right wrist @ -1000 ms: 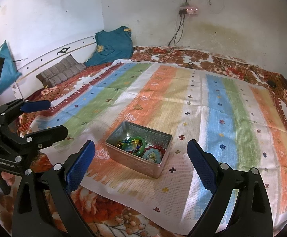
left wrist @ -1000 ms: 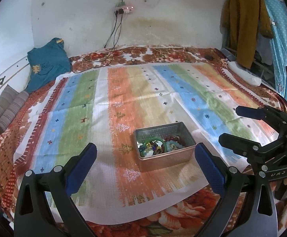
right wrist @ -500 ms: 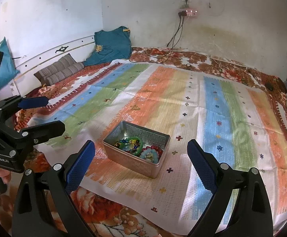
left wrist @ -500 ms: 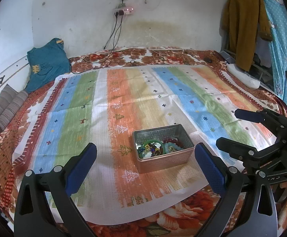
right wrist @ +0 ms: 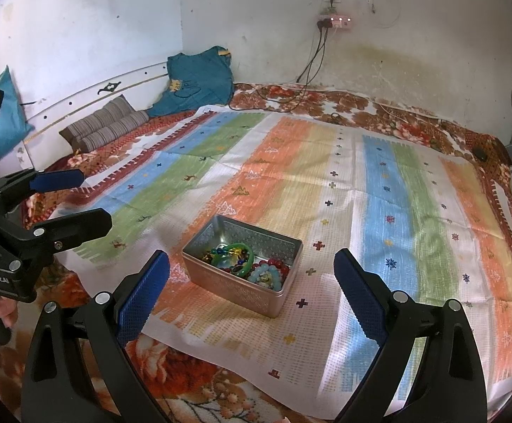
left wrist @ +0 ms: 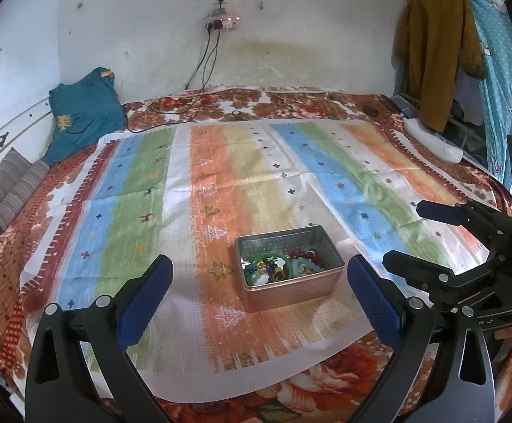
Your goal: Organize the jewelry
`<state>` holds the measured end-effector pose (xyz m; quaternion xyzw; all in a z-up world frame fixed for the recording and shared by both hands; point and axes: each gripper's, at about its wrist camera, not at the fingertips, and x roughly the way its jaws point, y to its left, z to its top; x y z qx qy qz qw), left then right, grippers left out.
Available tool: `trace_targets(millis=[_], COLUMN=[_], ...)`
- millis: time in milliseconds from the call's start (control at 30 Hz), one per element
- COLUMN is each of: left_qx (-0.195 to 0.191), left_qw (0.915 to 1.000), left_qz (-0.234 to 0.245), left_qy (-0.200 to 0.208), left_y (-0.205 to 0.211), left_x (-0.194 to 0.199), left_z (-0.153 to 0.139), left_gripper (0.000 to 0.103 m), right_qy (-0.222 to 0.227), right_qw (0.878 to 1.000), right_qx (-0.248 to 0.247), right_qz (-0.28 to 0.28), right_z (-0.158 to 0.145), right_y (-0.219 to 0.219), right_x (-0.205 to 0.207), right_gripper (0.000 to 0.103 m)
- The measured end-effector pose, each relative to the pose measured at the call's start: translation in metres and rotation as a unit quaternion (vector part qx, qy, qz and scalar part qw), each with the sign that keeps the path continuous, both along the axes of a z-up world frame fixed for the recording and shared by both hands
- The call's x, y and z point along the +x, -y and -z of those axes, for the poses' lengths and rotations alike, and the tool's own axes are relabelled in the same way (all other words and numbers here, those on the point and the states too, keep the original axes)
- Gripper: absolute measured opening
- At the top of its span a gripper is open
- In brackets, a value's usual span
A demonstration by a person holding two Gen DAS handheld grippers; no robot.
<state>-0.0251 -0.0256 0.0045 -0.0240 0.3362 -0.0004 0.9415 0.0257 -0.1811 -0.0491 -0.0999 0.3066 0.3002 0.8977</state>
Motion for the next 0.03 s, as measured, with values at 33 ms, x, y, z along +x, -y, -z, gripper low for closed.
trace_targets(millis=[33], left_qx=[0.001], left_qw=[1.0000], left_qz=[0.000], left_qy=[0.000], left_y=[0.0006], left_x=[0.0006], left_z=[-0.0002], left_gripper=[0.097], right_qy=[0.000], right_qw=[1.000], right_qx=[0.000], right_qz=[0.000], right_z=[-0.0001], right_y=[0.0000], right_x=[0.0001], right_gripper=[0.095])
